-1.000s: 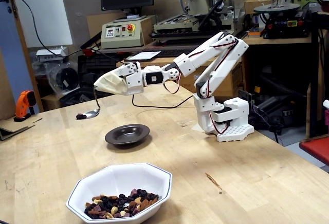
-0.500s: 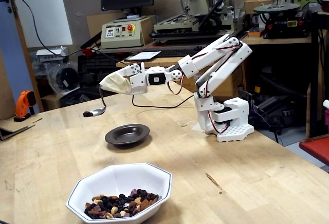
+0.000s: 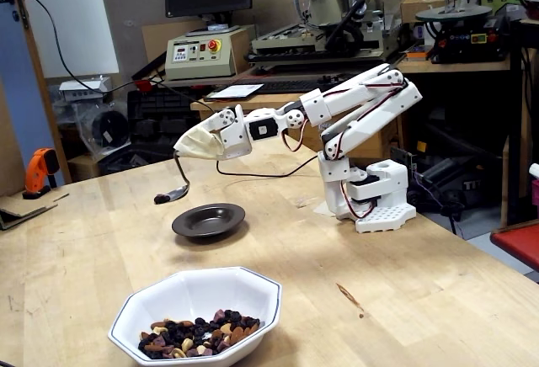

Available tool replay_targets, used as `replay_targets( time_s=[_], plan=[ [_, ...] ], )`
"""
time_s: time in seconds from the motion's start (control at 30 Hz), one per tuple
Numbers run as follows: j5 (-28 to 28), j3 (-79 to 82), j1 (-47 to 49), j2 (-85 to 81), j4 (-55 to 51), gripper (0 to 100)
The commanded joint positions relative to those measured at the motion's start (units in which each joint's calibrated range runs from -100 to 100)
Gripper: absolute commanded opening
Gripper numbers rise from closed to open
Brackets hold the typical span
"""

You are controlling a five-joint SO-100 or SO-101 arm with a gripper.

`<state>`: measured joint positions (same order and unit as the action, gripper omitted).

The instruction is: Use spoon to transfer food from the white bowl to brown plate

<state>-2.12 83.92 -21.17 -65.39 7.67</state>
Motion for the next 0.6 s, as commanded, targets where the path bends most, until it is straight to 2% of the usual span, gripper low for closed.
replay_targets(
  time_s=[0.0,0.57],
  plan=[
    [-0.1,-0.8,-0.6,-6.2,-3.6,5],
    [-0.1,-0.7,-4.6,-12.1,-12.5,5]
  ],
)
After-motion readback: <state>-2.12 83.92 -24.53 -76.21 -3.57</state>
